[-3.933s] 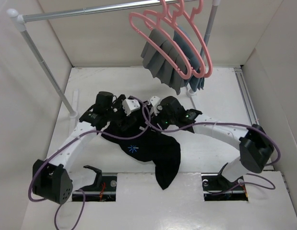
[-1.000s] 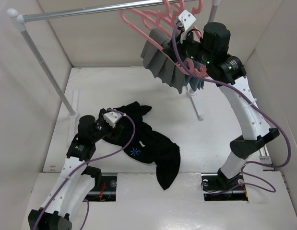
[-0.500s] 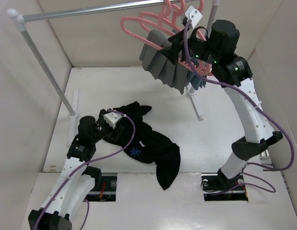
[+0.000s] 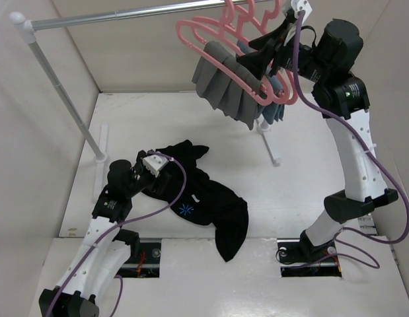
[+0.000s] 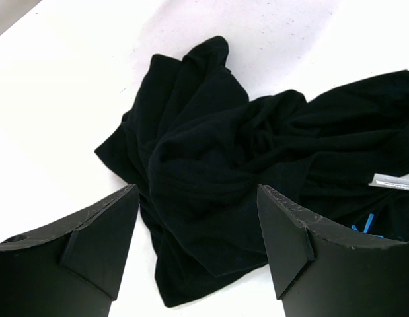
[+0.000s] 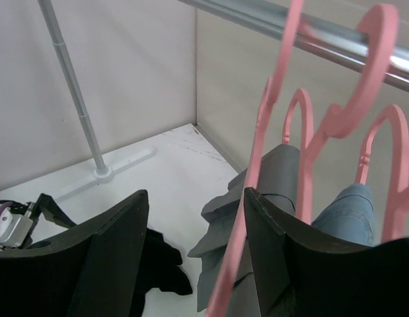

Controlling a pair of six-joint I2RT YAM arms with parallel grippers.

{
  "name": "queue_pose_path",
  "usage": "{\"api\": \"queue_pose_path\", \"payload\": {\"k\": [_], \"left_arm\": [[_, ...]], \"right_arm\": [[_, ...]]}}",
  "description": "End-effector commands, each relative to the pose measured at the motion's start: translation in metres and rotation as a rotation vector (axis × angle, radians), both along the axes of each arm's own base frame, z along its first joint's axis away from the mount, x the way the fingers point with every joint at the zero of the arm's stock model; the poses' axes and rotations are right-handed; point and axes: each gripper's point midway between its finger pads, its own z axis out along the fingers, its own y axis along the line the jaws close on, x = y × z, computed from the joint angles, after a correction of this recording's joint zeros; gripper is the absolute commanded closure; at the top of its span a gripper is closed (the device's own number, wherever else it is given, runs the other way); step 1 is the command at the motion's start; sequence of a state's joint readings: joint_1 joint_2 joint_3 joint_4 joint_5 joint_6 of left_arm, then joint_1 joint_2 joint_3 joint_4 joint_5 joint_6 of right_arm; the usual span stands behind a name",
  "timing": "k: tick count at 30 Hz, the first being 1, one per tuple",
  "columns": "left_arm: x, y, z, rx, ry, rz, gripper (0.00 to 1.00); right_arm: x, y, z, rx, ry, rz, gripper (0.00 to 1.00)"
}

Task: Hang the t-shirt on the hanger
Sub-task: Grab a hanger with the right arm

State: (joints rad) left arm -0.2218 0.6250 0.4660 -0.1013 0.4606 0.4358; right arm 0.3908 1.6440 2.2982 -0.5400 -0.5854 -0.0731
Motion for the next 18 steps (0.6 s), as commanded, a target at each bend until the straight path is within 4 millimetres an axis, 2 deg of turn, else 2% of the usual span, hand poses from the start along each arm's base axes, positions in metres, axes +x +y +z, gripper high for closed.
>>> {"api": "queue_pose_path", "payload": {"k": [1, 7, 10, 14, 18], "left_arm": [[0.001, -0.005, 0.007, -0.017, -0.033, -0.027, 0.31], [0.001, -0.006, 0.007, -0.017, -0.033, -0.027, 0.31], [0.001, -0.006, 0.007, -0.017, -0.033, -0.027, 0.31], [0.001, -0.006, 0.007, -0.017, -0.033, -0.027, 0.31], [0.001, -0.006, 0.007, -0.017, -0.033, -0.027, 0.31]], "right_arm": [[-0.01, -0.005, 0.024, 0.069, -0.028, 0.051, 0.35], [0.001, -0.003, 0.004, 0.058, 0.021, 0.06, 0.37], [-0.001, 0.001, 0.004, 0.058, 0.021, 0.069, 0.41], [0.004, 0.005, -0.008, 0.05, 0.051, 0.065, 0.45], [0.013, 0.0, -0.017, 0.046, 0.085, 0.009, 0.45]]}}
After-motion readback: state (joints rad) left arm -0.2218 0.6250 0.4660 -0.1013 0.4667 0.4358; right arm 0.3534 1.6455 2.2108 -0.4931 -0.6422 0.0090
